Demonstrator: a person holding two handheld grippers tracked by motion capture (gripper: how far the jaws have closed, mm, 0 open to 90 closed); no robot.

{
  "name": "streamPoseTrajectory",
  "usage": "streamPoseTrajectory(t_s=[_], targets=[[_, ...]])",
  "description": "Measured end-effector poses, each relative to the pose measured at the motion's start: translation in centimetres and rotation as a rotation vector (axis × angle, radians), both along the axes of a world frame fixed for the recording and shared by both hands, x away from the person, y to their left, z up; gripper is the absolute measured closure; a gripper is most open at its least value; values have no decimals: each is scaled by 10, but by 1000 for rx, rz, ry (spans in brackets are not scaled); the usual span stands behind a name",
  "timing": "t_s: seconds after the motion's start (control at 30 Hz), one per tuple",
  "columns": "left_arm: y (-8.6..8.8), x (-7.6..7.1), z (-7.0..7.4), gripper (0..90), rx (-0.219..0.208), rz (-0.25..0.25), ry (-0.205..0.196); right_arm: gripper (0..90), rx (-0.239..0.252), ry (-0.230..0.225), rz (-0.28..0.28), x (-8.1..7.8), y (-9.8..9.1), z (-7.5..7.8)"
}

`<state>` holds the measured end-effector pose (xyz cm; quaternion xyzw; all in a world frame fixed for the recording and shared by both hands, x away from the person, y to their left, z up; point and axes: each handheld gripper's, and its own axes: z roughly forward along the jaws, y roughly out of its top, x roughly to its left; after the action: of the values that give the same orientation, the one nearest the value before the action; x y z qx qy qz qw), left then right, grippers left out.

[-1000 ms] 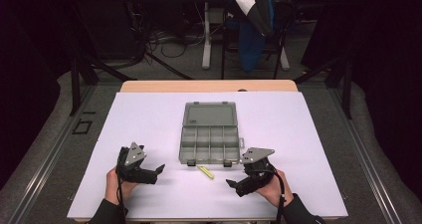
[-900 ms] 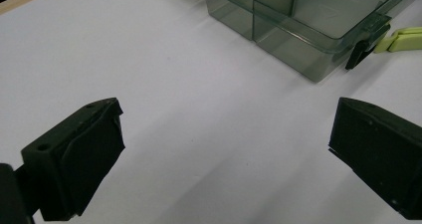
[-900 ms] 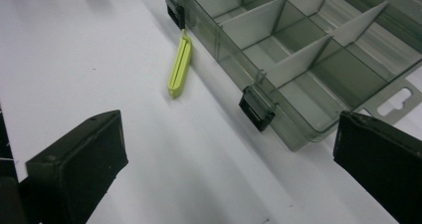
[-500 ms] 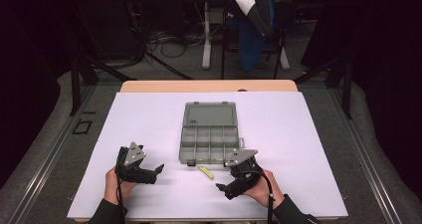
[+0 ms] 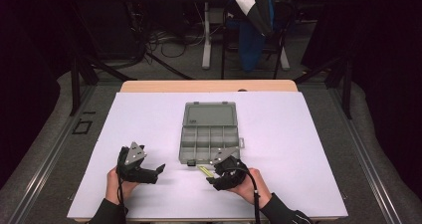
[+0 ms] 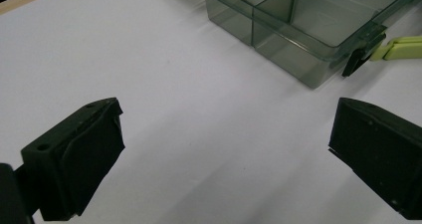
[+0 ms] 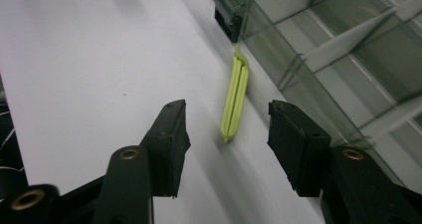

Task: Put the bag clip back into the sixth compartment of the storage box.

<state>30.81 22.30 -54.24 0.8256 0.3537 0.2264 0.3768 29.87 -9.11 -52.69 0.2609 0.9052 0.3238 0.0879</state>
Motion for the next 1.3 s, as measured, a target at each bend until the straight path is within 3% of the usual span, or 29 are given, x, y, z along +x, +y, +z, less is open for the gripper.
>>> streamPoseTrajectory(t_s=[0.3, 0.5, 0.63, 0.73, 0.8, 1.03, 1.3], targets=[[-1, 1, 1, 2, -5, 3, 4, 661, -53, 12, -16, 12, 20, -4], [1, 1, 1, 2, -9, 4, 4, 672, -104, 42, -17, 17, 28, -9], [1, 1, 1, 3, -23, 1, 6, 695, -97, 51, -40, 21, 30, -9], [0, 1, 0, 3, 10, -3, 2, 706, -106, 69, -35, 24, 32, -14], [1, 1, 1, 4, 3, 1, 1, 708, -110, 69, -33, 24, 33, -16], [-4, -1, 0, 4, 22, -9, -12, 794, -99, 50, -21, 20, 33, -17], [-4, -1, 1, 4, 28, -6, -22, 802, -104, 27, 2, 17, 33, -17]])
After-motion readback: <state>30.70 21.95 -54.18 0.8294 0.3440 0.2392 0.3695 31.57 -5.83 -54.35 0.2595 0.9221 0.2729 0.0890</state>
